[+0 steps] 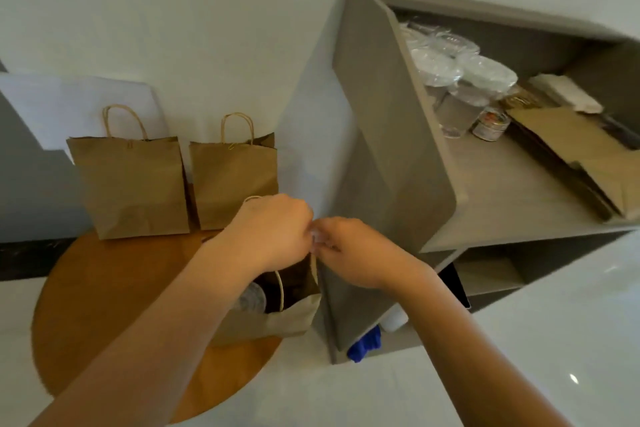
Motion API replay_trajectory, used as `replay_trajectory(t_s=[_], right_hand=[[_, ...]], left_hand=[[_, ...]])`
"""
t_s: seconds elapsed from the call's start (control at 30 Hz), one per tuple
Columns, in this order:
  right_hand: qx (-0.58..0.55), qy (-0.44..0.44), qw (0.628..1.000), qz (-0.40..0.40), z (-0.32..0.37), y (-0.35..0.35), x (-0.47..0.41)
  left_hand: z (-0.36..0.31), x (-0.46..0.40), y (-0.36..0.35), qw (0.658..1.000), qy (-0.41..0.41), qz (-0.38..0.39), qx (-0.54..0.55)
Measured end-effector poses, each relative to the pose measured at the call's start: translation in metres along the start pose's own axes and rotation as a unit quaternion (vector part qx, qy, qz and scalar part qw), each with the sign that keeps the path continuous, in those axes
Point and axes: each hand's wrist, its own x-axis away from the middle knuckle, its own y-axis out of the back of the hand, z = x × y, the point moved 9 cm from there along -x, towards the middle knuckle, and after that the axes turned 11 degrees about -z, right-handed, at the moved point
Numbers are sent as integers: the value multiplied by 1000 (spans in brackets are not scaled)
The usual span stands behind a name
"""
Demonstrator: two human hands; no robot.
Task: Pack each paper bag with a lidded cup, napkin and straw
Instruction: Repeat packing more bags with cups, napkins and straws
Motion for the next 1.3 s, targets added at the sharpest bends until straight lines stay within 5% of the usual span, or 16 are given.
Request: replay_trajectory(t_s=[0.3, 0.73, 0.9, 1.3], right_hand=[[5, -40, 993, -108, -98, 110, 142], [51, -132, 944, -297, -301, 248, 267], [35, -154, 911, -380, -365, 296, 259], [-4, -161, 900, -406, -496, 421, 103]], left_hand=[[-189, 1, 28, 993, -70, -99, 16], [-405, -106, -18, 993, -87, -46, 69], [-445, -177, -16, 989, -105, -77, 72], [-468, -405, 4, 986, -86, -127, 65]])
